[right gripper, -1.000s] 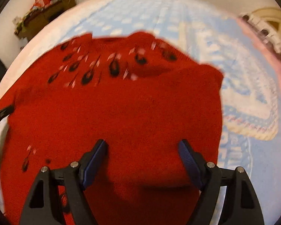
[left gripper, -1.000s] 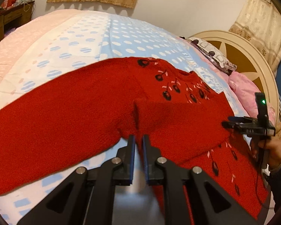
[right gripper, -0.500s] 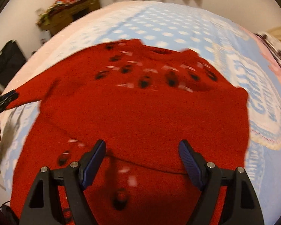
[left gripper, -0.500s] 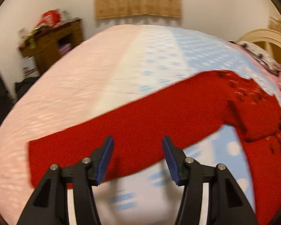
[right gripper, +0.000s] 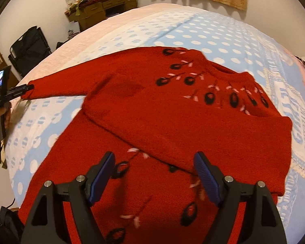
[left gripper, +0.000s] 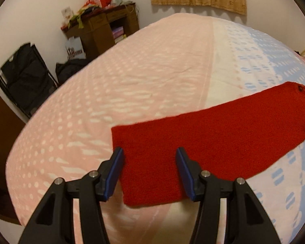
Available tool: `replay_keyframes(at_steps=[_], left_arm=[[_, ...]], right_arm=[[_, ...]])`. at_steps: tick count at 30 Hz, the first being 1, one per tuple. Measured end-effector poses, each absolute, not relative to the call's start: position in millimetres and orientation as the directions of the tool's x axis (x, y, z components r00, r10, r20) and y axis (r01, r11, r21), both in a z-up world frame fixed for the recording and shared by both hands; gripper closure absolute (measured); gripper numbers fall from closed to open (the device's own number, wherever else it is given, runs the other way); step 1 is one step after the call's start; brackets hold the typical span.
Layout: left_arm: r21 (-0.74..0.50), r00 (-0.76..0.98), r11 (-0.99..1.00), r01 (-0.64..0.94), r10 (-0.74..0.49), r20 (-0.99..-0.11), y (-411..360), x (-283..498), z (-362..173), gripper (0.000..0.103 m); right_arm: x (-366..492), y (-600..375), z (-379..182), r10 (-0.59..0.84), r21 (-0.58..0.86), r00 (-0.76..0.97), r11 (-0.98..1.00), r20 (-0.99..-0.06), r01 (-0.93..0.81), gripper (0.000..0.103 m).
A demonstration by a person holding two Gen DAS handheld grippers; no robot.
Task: Fold small clothes
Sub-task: 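Move the left tool to the other sleeve cuff and close on it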
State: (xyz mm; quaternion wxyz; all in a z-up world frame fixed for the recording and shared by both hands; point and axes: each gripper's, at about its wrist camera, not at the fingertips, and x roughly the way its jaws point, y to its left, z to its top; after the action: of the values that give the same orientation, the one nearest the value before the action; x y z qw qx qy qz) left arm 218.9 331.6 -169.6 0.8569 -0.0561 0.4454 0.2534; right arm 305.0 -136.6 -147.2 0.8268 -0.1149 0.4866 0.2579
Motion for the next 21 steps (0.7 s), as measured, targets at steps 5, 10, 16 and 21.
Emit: replay_keyframes(at_steps=[5, 10, 16, 21], left_arm=[[0.092, 0.498, 0.872, -0.481, 0.358, -0.790, 331, 217, -169, 0.047], [0.039, 0.520, 0.877, -0.478, 0.318, -0.793, 335, 214, -169, 0.047], [-0.016, 0.564, 0.864, -0.503, 0.314, -0.764, 343, 192, -154, 0.047], [-0.056, 0.555, 0.844, -0.533, 0.299, -0.777, 358, 187, -160, 0.047]], right_arm=[[297, -122, -149, 0.324, 0.054, 0.382, 0.819, -0.866, -0.571, 0.022], [292, -117, -149, 0.336, 0.065, 0.373, 0.812, -0.865, -0.581, 0.022], [283, -116, -147, 0.357, 0.078, 0.367, 0.800, -0.859, -0.595, 0.022], [278, -112, -148, 0.370, 0.086, 0.358, 0.789, -0.857, -0.608, 0.022]])
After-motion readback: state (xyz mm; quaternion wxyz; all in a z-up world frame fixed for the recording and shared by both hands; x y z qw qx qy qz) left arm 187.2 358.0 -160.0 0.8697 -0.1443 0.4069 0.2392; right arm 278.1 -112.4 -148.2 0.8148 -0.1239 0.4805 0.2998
